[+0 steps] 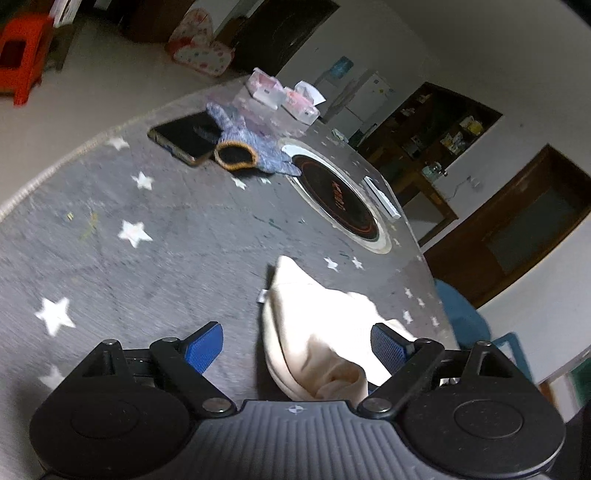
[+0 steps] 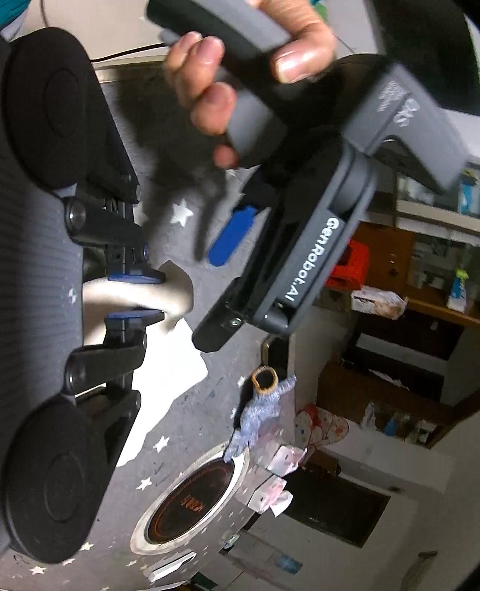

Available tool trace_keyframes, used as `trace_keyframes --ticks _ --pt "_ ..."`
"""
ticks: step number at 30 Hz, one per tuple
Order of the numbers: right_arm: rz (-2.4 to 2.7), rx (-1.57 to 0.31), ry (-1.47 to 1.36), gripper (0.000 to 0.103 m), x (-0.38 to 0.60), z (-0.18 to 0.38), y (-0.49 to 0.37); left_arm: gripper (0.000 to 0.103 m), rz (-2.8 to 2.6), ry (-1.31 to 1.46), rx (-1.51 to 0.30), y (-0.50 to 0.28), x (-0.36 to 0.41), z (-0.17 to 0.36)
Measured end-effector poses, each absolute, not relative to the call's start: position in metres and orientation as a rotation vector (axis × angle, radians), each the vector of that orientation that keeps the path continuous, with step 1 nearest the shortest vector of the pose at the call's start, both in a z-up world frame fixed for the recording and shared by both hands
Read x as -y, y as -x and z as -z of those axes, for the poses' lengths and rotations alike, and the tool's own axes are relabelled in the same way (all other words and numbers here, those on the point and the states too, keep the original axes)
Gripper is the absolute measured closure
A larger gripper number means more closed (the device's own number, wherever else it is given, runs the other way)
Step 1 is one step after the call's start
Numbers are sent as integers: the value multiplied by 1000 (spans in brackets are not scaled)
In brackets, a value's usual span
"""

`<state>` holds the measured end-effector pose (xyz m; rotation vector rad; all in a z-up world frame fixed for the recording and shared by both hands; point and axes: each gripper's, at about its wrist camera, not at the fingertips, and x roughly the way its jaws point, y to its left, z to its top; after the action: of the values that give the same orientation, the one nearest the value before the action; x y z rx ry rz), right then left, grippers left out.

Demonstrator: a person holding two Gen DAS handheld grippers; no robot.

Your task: Fold clothes

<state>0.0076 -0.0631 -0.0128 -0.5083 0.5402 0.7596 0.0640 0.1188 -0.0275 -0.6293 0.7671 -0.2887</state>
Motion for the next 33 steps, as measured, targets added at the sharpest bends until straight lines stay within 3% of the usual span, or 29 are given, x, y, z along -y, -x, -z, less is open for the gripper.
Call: trace_keyframes --ticks 11,13,16,18,24,33 --pt "-763 -515 403 91 85 -2 -12 15 317 888 -852 -80 -109 43" --pt "-769 -515 397 91 87 -2 -11 19 326 935 -871 -84 -105 48" --pt "-779 -515 388 91 89 -1 -10 35 333 982 -894 -87 -103 54" --pt "-787 -518 376 91 91 0 -9 50 335 994 -900 -88 -102 59" --pt "-813 -544 348 91 95 5 -9 75 314 982 -903 -84 -103 66" --pt "-793 -560 316 87 110 2 -4 78 297 899 -893 -80 -98 66"
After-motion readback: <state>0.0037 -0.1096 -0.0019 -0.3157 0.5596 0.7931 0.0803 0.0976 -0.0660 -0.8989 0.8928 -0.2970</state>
